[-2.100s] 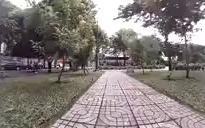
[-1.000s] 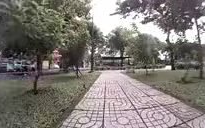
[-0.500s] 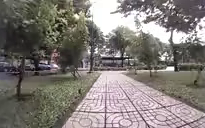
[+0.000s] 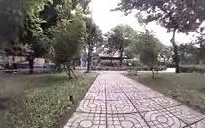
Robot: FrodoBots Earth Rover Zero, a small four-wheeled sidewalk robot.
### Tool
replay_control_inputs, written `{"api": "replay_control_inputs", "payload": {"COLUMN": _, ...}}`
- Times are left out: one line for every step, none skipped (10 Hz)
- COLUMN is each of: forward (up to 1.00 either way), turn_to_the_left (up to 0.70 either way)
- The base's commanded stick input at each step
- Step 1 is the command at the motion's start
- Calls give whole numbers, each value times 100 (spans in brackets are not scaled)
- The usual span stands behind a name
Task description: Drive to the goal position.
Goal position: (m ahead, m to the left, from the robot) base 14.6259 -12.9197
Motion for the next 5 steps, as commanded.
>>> {"api": "replay_control_inputs", "payload": {"forward": 100, "turn_to_the_left": 0}}
{"api": "replay_control_inputs", "payload": {"forward": 100, "turn_to_the_left": 0}}
{"api": "replay_control_inputs", "payload": {"forward": 100, "turn_to_the_left": 0}}
{"api": "replay_control_inputs", "payload": {"forward": 100, "turn_to_the_left": 0}}
{"api": "replay_control_inputs", "payload": {"forward": 100, "turn_to_the_left": 0}}
